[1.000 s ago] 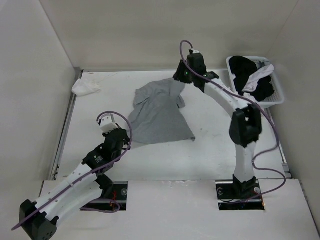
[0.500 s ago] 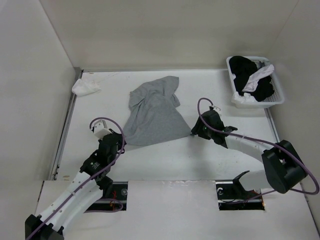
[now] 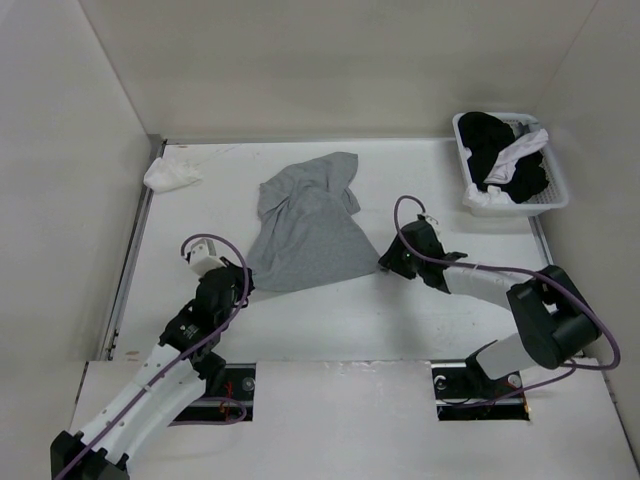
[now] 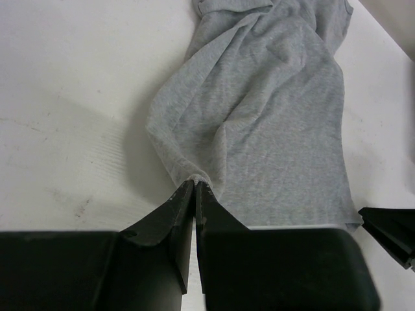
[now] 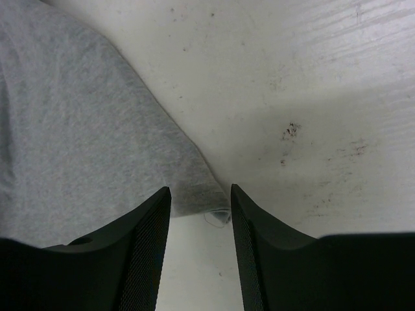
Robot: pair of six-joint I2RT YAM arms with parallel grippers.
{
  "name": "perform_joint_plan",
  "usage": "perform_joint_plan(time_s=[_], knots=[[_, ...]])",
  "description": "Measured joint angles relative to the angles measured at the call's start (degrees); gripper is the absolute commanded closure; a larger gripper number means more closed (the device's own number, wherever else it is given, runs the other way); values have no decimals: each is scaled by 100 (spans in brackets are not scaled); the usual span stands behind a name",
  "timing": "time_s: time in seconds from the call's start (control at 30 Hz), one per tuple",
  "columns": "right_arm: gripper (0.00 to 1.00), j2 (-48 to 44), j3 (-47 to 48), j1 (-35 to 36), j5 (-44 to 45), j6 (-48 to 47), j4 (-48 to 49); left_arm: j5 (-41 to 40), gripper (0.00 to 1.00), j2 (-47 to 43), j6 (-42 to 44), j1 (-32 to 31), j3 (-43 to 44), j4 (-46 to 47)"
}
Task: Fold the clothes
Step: Flatten the tank top out
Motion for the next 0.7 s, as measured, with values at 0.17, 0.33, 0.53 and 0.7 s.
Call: perform_joint_plan(time_s=[0.17, 0.33, 0.53, 0.7], knots=[[69, 199, 61, 2, -129, -17, -33, 33, 96, 11, 46, 24, 0, 4], [100, 219, 264, 28, -179, -166, -162, 42, 97, 70, 74, 76, 9, 111], [97, -756, 1294, -28, 588, -883, -1665, 195, 97, 551, 96, 68, 350, 372], [87, -1397, 2465, 914, 1534, -1412, -2260, 339, 97, 422, 131, 129, 651, 535]])
